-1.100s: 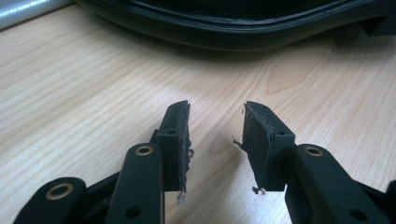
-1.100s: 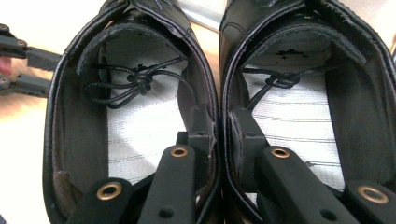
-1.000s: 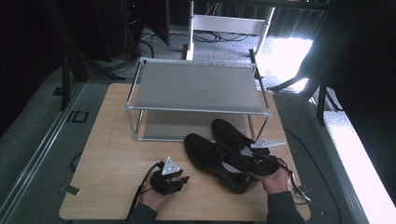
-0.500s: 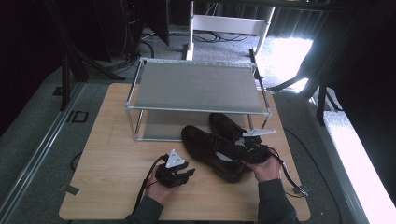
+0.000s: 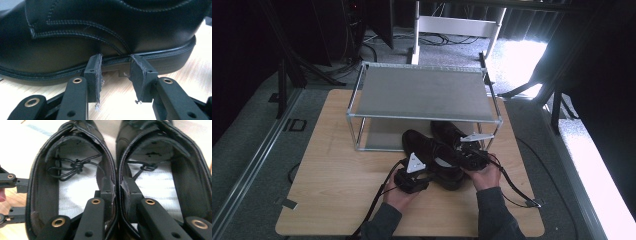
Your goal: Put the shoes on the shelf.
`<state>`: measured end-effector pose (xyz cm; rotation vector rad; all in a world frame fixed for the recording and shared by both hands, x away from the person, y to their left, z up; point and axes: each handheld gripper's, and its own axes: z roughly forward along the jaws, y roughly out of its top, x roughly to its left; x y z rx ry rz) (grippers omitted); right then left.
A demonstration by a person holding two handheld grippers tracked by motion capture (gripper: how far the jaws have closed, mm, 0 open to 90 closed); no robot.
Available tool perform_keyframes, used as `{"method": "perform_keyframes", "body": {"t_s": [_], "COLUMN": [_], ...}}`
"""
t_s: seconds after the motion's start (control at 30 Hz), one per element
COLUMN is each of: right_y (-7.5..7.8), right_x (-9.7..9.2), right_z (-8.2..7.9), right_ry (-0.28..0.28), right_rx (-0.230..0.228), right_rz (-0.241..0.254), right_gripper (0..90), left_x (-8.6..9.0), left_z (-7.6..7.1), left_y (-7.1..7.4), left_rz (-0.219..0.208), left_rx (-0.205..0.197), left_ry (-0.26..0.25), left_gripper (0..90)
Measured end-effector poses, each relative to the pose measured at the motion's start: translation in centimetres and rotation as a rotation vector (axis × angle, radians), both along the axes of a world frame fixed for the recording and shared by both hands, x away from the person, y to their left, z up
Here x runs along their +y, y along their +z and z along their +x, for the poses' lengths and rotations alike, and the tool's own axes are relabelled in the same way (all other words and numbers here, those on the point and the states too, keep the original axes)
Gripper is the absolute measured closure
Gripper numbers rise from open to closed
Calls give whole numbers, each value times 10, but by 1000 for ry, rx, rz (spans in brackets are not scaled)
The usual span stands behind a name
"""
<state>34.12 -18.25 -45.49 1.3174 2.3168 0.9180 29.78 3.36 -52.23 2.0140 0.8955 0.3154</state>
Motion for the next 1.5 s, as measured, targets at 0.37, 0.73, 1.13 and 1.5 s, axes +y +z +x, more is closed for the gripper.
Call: {"method": "perform_keyframes", "body": {"t_s": [0.37,0.73,1.13,1.5], "right_y": [-4,-18,-20,-16], "right_x": [18,42,63,55], "right_z": [8,28,49,41], "right_ry": [-86,-255,-311,-311], "right_rx": [4,-1,3,-17], "right_rz": [11,89,132,236], "right_gripper": [805,803,603,456], "left_x": [6,15,24,39], "left_z": [18,50,72,70], "left_y": [-3,-11,-13,-9], "left_rz": [22,12,19,-37], "left_rx": [-27,-48,-29,-7], "left_ry": [60,202,320,301], "left_gripper": [729,827,760,658]}}
